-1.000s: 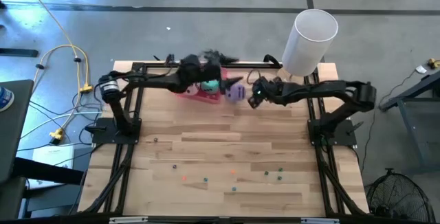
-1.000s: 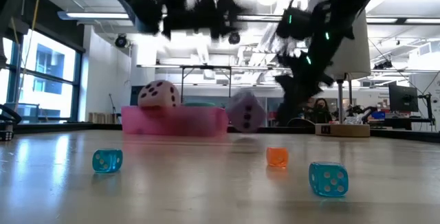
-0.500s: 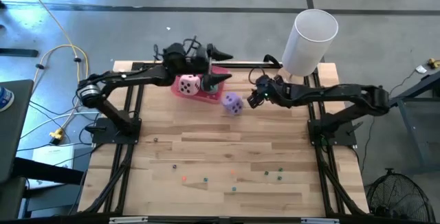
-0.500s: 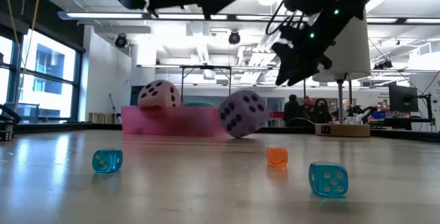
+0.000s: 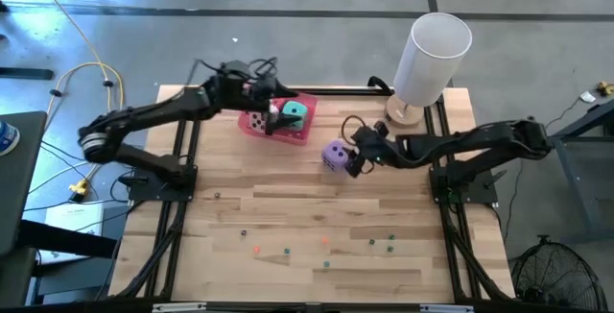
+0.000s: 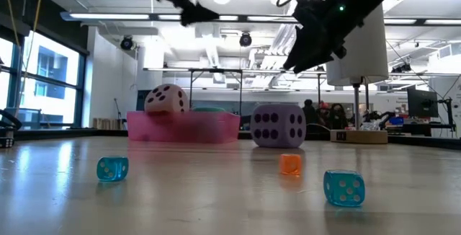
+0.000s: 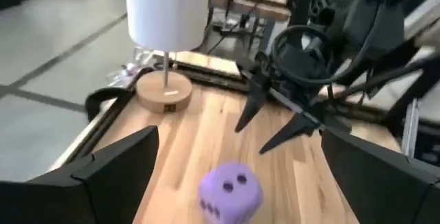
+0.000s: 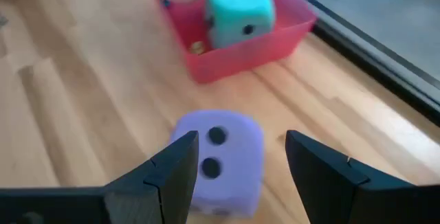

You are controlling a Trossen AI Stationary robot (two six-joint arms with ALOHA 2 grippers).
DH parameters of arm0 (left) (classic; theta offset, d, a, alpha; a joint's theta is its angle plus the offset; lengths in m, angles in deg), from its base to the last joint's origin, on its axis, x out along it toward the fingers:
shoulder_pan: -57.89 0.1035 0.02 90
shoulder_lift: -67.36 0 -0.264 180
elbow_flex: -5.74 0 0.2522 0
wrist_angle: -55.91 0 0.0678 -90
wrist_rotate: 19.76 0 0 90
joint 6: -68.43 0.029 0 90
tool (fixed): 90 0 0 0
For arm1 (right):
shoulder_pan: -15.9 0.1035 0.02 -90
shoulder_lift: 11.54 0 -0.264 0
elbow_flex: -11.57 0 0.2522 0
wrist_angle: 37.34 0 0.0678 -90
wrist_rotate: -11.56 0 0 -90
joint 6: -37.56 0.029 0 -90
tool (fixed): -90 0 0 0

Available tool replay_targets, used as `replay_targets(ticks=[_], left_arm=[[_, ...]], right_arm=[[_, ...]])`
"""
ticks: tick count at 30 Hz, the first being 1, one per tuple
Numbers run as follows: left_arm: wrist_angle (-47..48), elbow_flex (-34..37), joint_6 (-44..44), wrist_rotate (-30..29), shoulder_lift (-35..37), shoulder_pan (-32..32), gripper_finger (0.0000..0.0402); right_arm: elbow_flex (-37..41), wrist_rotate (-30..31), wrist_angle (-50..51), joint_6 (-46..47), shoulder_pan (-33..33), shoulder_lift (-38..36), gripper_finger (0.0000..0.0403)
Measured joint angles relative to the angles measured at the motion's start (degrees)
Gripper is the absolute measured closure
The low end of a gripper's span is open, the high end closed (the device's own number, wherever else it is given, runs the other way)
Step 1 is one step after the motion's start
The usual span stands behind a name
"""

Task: Pick & Place Dice
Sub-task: Put the large purple dice into the pink bin

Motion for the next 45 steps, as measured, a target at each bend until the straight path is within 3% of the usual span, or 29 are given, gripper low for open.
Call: replay_targets(ticks=[6,8,15,22,26,30,36,45], left_arm=[[19.1,0.1,1.5,-0.2,6.5,0.0,0.0005],[23.0,0.1,1.2,-0.4,9.2,0.1,0.0005],[31.7,0.1,1.5,-1.8,15.2,-1.8,0.0005],[33.3,2.0,2.1,-2.8,16.9,-4.8,0.0005],[33.5,3.2,2.5,-3.0,16.9,-5.8,0.0005],[33.2,4.1,3.1,-3.0,16.9,-5.9,0.0005],[33.3,5.0,3.1,-3.1,16.9,-5.9,0.0005],[33.3,5.6,2.9,-3.1,16.9,-5.9,0.0005]], right_arm=[[-0.2,-1.9,-3.1,-1.0,4.7,1.5,0.0192],[0.0,-4.6,-3.2,-2.4,5.5,2.7,0.0192],[-0.1,-3.8,-7.0,-6.3,6.3,9.4,0.0192],[-0.1,-4.3,-15.8,-19.5,6.6,16.5,0.0192],[-0.1,2.3,-17.4,-23.1,6.6,18.6,0.0192],[-0.1,6.8,-17.2,-24.1,6.6,19.1,0.0192],[-0.1,5.6,-15.0,-20.2,5.7,19.2,0.0192],[-0.6,9.1,-15.3,-17.4,3.0,26.3,0.0192]])
